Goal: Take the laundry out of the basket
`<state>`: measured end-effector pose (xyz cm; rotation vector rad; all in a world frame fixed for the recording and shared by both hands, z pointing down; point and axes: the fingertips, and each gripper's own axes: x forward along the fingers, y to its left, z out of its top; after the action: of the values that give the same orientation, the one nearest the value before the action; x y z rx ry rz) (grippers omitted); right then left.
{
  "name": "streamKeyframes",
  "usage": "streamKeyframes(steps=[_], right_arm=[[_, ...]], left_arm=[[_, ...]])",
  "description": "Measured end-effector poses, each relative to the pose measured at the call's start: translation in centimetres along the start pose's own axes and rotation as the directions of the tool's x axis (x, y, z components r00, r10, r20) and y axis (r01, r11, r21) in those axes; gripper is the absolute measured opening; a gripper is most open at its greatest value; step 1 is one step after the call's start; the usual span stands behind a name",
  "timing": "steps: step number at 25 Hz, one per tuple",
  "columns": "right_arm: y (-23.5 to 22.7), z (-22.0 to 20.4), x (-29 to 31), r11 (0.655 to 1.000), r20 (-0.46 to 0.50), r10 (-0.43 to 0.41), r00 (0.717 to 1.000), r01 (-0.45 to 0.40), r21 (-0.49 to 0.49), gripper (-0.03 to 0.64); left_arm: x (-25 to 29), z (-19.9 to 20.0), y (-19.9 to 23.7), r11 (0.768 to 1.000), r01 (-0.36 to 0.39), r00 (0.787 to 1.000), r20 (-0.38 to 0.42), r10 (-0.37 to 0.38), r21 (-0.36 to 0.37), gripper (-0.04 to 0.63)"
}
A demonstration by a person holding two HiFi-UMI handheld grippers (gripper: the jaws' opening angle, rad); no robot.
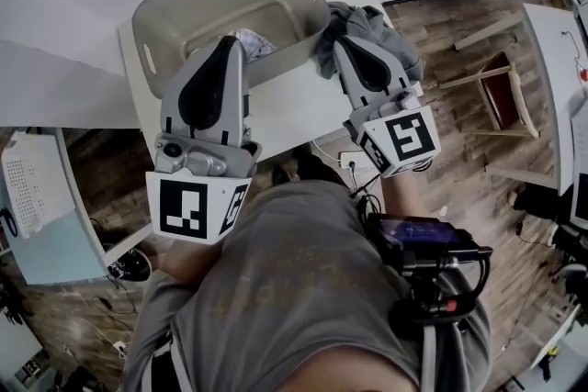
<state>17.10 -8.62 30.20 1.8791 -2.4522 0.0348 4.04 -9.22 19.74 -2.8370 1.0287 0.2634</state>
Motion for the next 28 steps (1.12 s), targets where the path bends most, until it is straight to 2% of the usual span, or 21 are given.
streamKeyframes(steps=[5, 11, 13, 17, 28], right_arm=[[4.7, 4.1, 1.7, 0.99, 0.075, 0.141, 0.987, -0.138, -0.039, 0.017], [8.8, 7.7, 5.4, 0.952, 0.126, 0.299, 0.946, -0.287, -0.107, 0.017], [9.5, 8.6, 6.4, 0.939, 0.131, 0.336, 0.933, -0.32, -0.127, 0.018], [10.2, 10.2, 8.0, 0.922, 0.143, 0.376, 0.916, -0.354, -0.16, 0.018], [9.9, 13.4, 12.3, 0.897, 0.163, 0.417, 0.894, -0.376, -0.23, 0.018]], left_arm=[[-2.2, 1.1, 1.3, 0.997, -0.074, 0.997, 0.016, 0.074, 0.034, 0.008], [-4.1, 2.3, 4.4, 0.977, -0.198, 0.98, 0.051, 0.194, 0.085, 0.008], [-4.6, 2.6, 5.4, 0.969, -0.234, 0.971, 0.064, 0.229, 0.076, 0.008], [-5.3, 2.8, 7.2, 0.959, -0.28, 0.959, 0.066, 0.277, 0.042, 0.008], [-4.7, 3.5, 10.5, 0.939, -0.337, 0.939, 0.095, 0.33, 0.069, 0.008]])
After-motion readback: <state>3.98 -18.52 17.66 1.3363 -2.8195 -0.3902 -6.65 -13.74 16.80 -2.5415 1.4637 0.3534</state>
